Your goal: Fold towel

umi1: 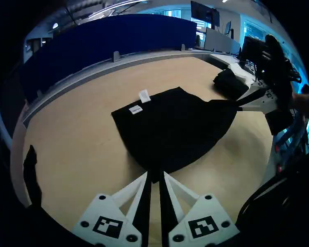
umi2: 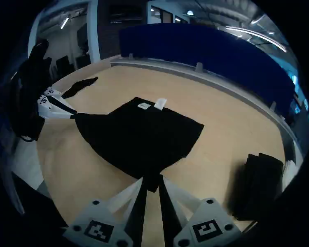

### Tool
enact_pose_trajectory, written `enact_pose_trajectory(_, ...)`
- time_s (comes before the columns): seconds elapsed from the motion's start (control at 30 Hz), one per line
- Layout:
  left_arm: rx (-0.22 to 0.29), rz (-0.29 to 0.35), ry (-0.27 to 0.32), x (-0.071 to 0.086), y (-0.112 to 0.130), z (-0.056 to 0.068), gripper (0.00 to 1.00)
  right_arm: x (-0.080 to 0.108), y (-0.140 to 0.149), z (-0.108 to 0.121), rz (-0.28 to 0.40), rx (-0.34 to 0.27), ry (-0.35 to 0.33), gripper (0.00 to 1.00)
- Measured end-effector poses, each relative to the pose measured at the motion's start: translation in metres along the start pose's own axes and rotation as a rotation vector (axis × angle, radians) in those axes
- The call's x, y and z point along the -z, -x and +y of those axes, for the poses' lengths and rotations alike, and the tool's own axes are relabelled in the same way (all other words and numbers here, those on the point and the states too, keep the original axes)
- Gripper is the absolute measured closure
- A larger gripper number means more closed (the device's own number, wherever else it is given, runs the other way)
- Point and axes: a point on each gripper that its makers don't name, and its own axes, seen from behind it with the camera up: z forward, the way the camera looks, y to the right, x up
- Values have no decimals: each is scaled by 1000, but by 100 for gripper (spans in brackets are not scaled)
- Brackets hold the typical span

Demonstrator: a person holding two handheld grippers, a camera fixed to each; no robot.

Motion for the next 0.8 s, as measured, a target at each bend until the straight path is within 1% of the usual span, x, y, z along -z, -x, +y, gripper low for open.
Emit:
enact_pose_trajectory(0.33, 42, 11, 2, 38, -9, 13, 88, 36, -20, -9, 13, -15, -3, 80)
enact_pose_trajectory(0.5, 50, 18, 1, 52, -13, 17, 88, 49, -23, -16, 10, -18, -14, 81)
enact_pose_trajectory(0.6, 51, 26, -2, 57, -17, 16, 88, 53, -24, -19, 8, -26, -20, 81)
enact_pose_trajectory(0.8, 64, 28, -12, 55, -19, 11, 88, 49, -21, -20, 0, -34, -27, 81)
